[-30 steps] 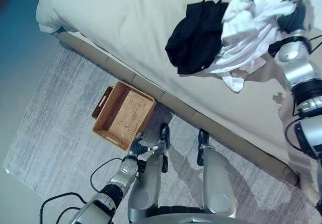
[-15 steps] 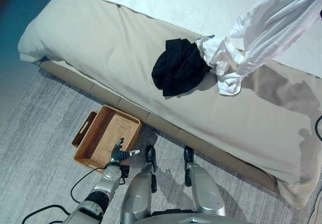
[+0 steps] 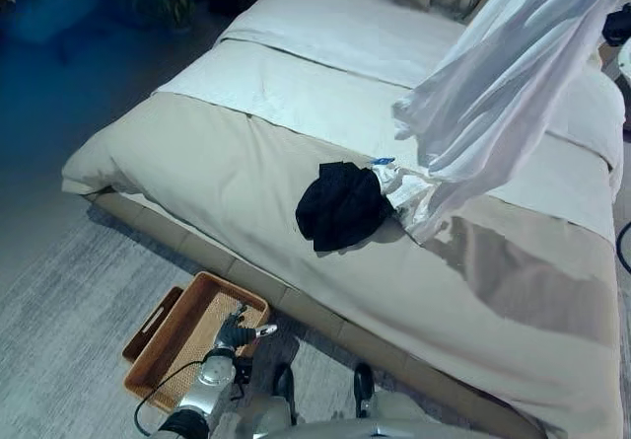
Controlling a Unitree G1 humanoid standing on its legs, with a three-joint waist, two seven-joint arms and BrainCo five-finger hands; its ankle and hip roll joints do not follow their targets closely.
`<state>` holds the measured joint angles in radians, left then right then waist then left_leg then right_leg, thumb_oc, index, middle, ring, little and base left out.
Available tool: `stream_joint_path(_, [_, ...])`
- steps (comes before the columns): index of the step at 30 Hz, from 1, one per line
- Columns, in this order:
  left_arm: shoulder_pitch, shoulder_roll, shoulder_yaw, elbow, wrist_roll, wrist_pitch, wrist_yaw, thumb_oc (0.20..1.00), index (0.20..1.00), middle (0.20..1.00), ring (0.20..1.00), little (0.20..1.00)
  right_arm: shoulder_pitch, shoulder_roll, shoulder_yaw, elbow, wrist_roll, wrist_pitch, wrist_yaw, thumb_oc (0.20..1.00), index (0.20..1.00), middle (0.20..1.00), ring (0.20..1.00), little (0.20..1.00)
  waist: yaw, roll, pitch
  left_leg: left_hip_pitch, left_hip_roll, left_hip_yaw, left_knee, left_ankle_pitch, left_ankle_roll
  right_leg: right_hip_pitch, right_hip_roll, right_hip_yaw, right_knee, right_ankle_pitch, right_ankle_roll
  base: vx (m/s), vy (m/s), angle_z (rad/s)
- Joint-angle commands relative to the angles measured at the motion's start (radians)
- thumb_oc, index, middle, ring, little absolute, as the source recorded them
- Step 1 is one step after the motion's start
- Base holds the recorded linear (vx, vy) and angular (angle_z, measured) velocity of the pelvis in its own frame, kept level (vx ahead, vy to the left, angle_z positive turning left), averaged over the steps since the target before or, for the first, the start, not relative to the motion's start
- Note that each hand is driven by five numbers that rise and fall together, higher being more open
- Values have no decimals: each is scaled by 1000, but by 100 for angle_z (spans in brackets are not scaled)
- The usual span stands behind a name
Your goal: Pick up clothes into the bucket
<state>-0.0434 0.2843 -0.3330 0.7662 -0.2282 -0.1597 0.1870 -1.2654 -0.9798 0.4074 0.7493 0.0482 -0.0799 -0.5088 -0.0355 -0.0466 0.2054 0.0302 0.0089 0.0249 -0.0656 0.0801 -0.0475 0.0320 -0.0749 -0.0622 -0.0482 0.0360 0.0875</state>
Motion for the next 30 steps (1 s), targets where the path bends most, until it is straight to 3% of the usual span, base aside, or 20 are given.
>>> stream_joint_path(1, [0,45,-30,-53,1,-36,-16,1000,1000,1000,1000,1000,-113,-50,-2,14,24,-51,-64,200,200,200,200,200,26,-63,-96,-11,-32,-11,136,-151,15,-15,-44,-21,71,-22,59,34,18,0])
stream_joint_path(6, [-20,84,-36,-196,-58,-41,-46,1000,1000,1000,1000,1000,-261,-78,110,103,68,-48,-34,200,200,200,200,200,21,-73,-141,20,-27,-9,130,-157,11,19,-41,-24,63,-25,60,36,2,-1])
stream_joint_path(8, [-54,130,-31,-346,-129,-49,-69,1000,1000,1000,1000,1000,-337,-71,191,152,123,-47,18,200,200,200,200,200,14,-79,-165,38,-22,-2,117,-155,8,32,-37,-23,58,-27,59,32,-9,-3])
stream_joint_path(13, [-108,187,-12,-528,-200,-53,-84,1000,1000,1000,1000,1000,-368,-49,246,162,159,-46,62,200,200,200,200,200,4,-76,-180,54,-16,0,103,-150,5,43,-36,-27,53,-26,58,7,-3,-2])
stream_joint_path(15, [-229,244,8,-631,-216,-65,-67,1000,1000,1000,1000,1000,-326,-14,258,115,203,-53,108,200,200,200,200,200,-6,-72,-195,67,-13,3,93,-147,2,52,-35,-27,52,-27,57,0,0,0])
stream_joint_path(23, [-594,299,-92,-619,-222,-72,-6,1000,1000,1000,1000,1000,-55,-35,208,-250,234,-68,218,200,200,200,200,200,-25,-58,-195,75,-15,-1,91,-137,2,56,-38,-33,57,-27,54,9,-3,0])
stream_joint_path(30, [-811,266,-230,-517,-245,-48,6,1000,1000,1000,1000,1000,65,-37,201,-434,265,-69,289,200,200,200,200,200,-32,-38,-178,78,-19,-9,99,-143,1,65,-41,-40,63,-37,54,0,1,1])
